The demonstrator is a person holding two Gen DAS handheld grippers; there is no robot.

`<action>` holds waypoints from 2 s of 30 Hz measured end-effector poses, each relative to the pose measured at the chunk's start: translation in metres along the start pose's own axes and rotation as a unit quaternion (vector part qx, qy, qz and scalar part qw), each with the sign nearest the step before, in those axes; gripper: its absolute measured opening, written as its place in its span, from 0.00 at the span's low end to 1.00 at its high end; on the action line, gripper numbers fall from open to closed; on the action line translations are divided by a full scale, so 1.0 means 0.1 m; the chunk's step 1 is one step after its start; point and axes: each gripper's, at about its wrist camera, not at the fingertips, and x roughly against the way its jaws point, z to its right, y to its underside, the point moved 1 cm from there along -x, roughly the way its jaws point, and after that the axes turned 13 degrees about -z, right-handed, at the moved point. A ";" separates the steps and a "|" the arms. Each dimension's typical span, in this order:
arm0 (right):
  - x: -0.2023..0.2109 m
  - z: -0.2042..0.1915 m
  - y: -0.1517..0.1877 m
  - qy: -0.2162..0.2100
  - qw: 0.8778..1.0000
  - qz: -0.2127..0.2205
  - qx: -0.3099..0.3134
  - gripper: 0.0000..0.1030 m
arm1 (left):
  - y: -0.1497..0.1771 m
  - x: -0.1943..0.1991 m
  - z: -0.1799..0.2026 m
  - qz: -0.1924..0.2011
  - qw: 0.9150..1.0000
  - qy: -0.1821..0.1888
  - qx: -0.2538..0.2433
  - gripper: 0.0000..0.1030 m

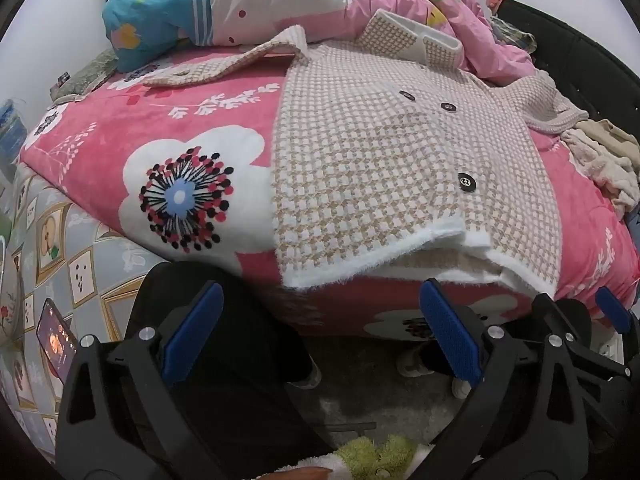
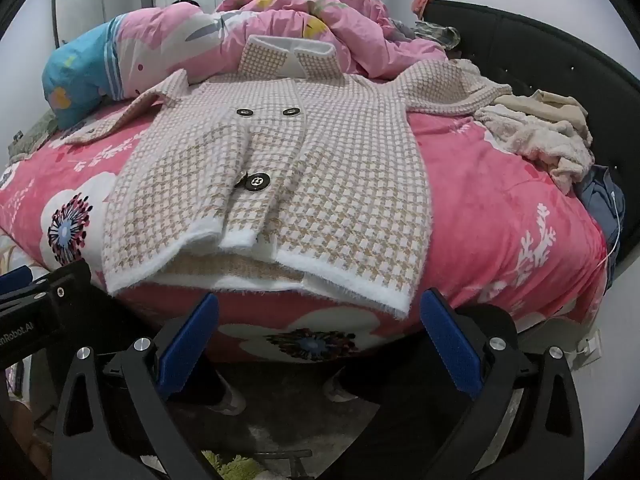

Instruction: Fold large clothes

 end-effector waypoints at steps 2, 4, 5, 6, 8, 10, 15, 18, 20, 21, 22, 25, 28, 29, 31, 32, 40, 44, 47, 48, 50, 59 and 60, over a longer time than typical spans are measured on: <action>0.00 0.00 0.00 0.000 1.000 0.000 0.000 0.95 | 0.00 0.00 0.00 0.001 1.000 0.000 0.000 0.92; 0.00 0.00 0.00 0.001 1.000 0.000 0.001 0.95 | 0.00 0.00 0.00 0.000 1.000 0.000 0.000 0.92; -0.01 0.00 0.00 0.001 1.000 0.000 0.001 0.95 | 0.00 0.00 0.00 0.000 1.000 0.000 0.000 0.92; -0.01 -0.01 0.00 0.002 1.000 -0.001 0.001 0.95 | 0.00 0.00 0.00 0.000 1.000 0.000 0.000 0.92; 0.00 -0.01 0.00 0.001 1.000 0.000 0.000 0.95 | 0.00 0.00 -0.01 0.000 1.000 0.001 -0.001 0.92; 0.01 -0.03 -0.01 0.002 1.000 -0.001 0.000 0.95 | 0.00 0.00 0.00 0.000 1.000 0.000 0.000 0.92; 0.01 -0.07 0.01 0.004 1.000 0.001 0.001 0.95 | 0.01 -0.01 -0.05 0.000 1.000 0.002 -0.002 0.92; 0.01 -0.02 0.02 0.003 1.000 0.002 0.000 0.95 | 0.02 0.00 -0.06 0.000 1.000 0.003 -0.002 0.92; 0.01 -0.02 0.01 0.004 1.000 0.002 0.001 0.95 | 0.03 0.00 -0.06 0.002 1.000 0.001 -0.001 0.92; 0.01 -0.02 0.01 0.005 1.000 0.002 0.001 0.95 | 0.02 -0.01 -0.04 0.001 1.000 0.001 -0.002 0.92; 0.01 -0.01 0.01 0.005 1.000 0.002 0.002 0.95 | 0.02 -0.01 -0.03 0.001 1.000 0.001 -0.002 0.92; 0.03 -0.02 0.01 0.005 1.000 0.002 0.002 0.95 | 0.02 -0.01 -0.03 0.001 1.000 0.000 -0.002 0.92; 0.04 -0.03 0.01 0.007 1.000 0.004 0.001 0.95 | 0.02 -0.01 -0.04 0.002 1.000 0.001 -0.002 0.92; 0.04 -0.03 0.02 0.007 1.000 0.004 0.001 0.95 | 0.02 -0.01 -0.04 0.001 1.000 0.000 -0.002 0.92; 0.07 -0.02 -0.01 0.008 1.000 0.003 0.000 0.95 | 0.02 -0.01 -0.04 0.001 1.000 0.001 -0.002 0.92; 0.07 -0.02 -0.01 0.008 1.000 0.004 0.000 0.95 | 0.02 -0.01 -0.04 0.001 1.000 0.001 -0.002 0.92; 0.06 -0.02 0.00 0.009 1.000 0.006 0.002 0.95 | 0.01 0.00 -0.04 -0.001 1.000 -0.003 -0.001 0.92; 0.07 -0.03 -0.01 0.009 1.000 0.007 0.004 0.95 | 0.01 0.00 -0.05 -0.001 1.000 -0.003 -0.001 0.92; 0.07 -0.04 -0.01 0.010 1.000 0.009 0.006 0.95 | 0.01 0.00 -0.05 -0.001 1.000 -0.003 -0.001 0.92; 0.08 -0.04 -0.01 0.010 1.000 0.010 0.006 0.95 | 0.01 0.00 -0.05 0.000 1.000 -0.004 -0.001 0.92; 0.08 -0.05 -0.01 0.012 1.000 0.012 0.008 0.95 | 0.01 0.00 -0.05 -0.001 1.000 -0.004 -0.001 0.92; 0.10 -0.06 -0.02 0.015 1.000 0.016 0.011 0.95 | 0.00 0.01 -0.05 0.000 1.000 -0.004 -0.001 0.92; 0.10 -0.06 -0.02 0.014 1.000 0.016 0.010 0.95 | -0.01 0.01 -0.05 0.000 1.000 -0.004 0.000 0.92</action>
